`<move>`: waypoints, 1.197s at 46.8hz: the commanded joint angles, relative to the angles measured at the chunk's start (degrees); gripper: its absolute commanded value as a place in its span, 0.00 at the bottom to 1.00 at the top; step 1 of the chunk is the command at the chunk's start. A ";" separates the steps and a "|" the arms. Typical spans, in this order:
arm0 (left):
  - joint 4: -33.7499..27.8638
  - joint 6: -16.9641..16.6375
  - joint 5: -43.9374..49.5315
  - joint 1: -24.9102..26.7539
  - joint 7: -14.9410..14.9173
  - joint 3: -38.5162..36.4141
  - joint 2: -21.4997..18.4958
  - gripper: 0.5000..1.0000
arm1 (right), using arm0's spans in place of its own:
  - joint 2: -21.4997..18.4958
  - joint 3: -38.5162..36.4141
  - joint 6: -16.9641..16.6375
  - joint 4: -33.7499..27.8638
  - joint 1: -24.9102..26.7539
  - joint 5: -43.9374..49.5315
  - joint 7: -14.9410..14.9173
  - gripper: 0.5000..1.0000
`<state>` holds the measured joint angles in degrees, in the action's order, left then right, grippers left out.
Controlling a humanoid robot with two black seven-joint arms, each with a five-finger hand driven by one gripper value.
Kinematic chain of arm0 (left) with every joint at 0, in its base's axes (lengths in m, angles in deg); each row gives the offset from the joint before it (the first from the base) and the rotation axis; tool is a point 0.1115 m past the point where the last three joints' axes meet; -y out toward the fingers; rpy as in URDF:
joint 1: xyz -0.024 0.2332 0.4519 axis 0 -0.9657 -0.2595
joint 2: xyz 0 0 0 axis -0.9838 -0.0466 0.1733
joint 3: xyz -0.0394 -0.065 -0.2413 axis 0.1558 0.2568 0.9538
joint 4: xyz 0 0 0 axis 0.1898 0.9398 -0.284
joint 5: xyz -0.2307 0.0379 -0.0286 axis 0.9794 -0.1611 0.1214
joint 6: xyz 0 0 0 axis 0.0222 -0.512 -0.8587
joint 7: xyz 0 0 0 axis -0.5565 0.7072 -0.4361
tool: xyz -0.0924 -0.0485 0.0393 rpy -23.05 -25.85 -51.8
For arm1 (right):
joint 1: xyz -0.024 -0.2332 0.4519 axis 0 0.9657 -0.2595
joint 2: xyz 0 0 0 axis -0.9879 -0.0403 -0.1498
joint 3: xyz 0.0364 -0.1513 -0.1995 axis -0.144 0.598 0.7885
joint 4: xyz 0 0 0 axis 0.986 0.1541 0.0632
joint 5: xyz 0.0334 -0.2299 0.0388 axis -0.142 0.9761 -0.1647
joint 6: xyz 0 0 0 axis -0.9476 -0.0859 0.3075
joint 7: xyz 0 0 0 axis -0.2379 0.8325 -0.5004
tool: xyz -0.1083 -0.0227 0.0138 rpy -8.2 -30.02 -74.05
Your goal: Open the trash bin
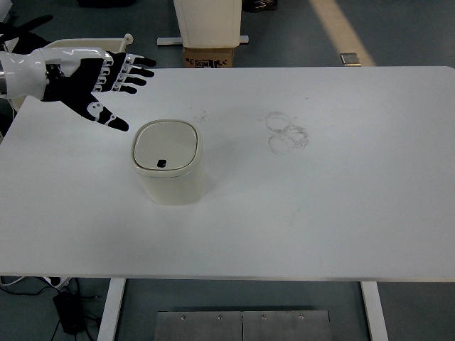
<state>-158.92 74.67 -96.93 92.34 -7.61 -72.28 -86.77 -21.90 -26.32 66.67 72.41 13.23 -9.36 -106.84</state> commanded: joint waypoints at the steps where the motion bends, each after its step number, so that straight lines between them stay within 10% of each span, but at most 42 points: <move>1: -0.13 1.57 -0.68 -0.44 0.04 -0.08 0.47 1.00 | 0.00 0.01 -0.01 0.00 -0.08 0.00 0.00 0.98; 56: 0.48 0.78 -4.72 -8.70 0.04 -0.25 6.88 1.00 | 0.00 0.01 -0.01 0.00 -0.17 -0.09 0.00 0.98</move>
<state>-158.44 75.60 -101.66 83.83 -7.57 -72.53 -79.88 -21.90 -26.31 66.64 72.41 13.06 -9.42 -106.84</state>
